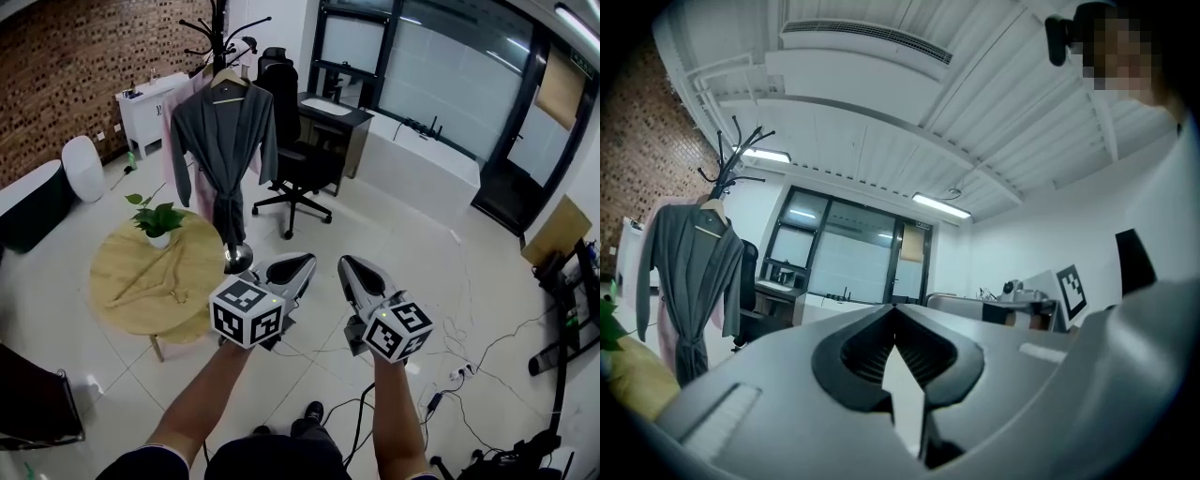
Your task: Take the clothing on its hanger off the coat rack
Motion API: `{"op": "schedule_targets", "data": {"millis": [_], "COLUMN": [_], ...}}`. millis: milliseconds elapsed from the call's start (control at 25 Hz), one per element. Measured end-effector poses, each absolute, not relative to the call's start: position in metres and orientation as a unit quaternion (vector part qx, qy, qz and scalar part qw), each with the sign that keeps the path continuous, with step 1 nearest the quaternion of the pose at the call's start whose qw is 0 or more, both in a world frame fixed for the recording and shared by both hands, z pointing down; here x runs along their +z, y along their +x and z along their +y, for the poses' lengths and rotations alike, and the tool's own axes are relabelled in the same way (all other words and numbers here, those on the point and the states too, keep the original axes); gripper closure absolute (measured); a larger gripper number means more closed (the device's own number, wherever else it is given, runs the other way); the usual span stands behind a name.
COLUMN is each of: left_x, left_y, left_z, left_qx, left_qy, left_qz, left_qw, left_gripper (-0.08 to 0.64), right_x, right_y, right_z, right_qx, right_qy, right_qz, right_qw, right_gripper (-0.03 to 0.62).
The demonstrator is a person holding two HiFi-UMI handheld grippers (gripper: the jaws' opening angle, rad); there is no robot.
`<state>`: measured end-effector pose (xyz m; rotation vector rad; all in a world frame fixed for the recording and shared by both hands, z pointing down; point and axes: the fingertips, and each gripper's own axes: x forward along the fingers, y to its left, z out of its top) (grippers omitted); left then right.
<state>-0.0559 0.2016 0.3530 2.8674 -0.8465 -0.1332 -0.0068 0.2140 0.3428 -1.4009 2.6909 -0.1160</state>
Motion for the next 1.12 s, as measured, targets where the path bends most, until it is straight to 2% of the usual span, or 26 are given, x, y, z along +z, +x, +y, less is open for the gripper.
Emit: {"op": "schedule_targets", "data": {"millis": [800,1120], "left_x": [0.360,0.357], "left_y": [0.015,0.010], "left_z": [0.105,0.057], "left_qx": [-0.027,-0.019], "left_qy": [0.928,0.914], "left_qz": [-0.368,-0.400], "left_qw": [0.061,0.055], "left_gripper": [0.548,0.548], "right_x": [0.344,0.338], "right_y": [0.073,0.078], "right_z": [0.119,0.061], "right_qx": [-0.029,-0.032], "right_qy": [-0.392,-0.367], "right_qz": [0.918,0.928], "right_qw": [0.048,0.062], "right_gripper": [0.591,0.591]}}
